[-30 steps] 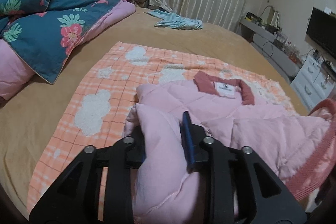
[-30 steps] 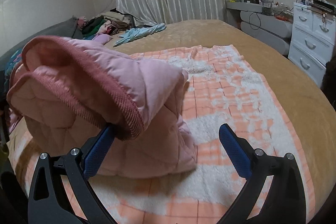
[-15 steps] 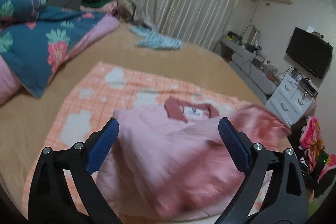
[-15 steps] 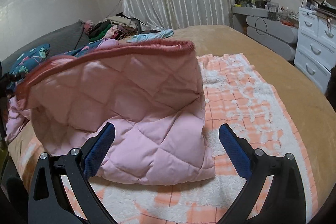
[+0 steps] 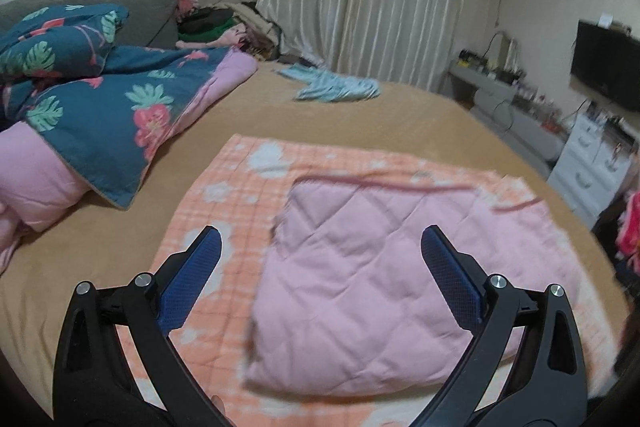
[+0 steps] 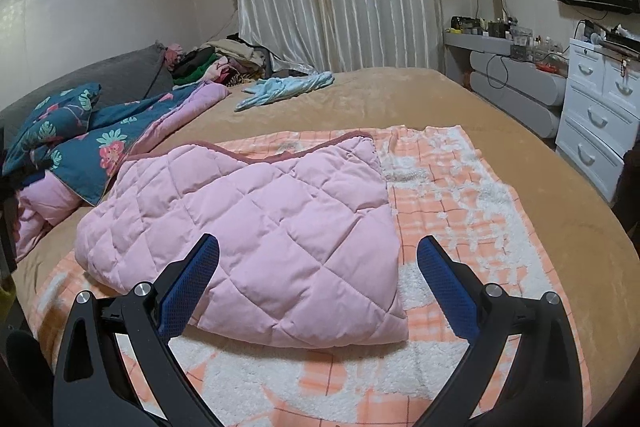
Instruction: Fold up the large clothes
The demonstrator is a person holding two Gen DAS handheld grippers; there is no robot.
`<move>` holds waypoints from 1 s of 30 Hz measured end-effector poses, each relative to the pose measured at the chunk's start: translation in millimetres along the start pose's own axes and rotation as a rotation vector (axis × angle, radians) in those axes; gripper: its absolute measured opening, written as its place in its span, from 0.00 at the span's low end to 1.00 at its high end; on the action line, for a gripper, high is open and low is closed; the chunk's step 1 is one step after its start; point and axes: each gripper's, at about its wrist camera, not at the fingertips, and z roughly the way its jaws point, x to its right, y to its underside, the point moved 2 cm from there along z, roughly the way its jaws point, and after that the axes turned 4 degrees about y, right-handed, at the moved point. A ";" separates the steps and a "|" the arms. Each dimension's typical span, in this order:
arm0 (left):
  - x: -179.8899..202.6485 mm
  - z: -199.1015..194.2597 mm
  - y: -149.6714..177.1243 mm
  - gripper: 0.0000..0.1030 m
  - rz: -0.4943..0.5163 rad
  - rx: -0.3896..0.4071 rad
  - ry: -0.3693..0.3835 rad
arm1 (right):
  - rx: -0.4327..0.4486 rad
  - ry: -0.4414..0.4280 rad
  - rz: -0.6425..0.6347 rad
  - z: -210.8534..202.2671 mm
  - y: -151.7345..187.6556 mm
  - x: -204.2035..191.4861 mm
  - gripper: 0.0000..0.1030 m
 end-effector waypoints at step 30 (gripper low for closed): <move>-43.8 103.3 85.8 0.91 -0.106 -0.246 0.043 | -0.252 0.101 0.002 132.8 24.9 26.4 0.95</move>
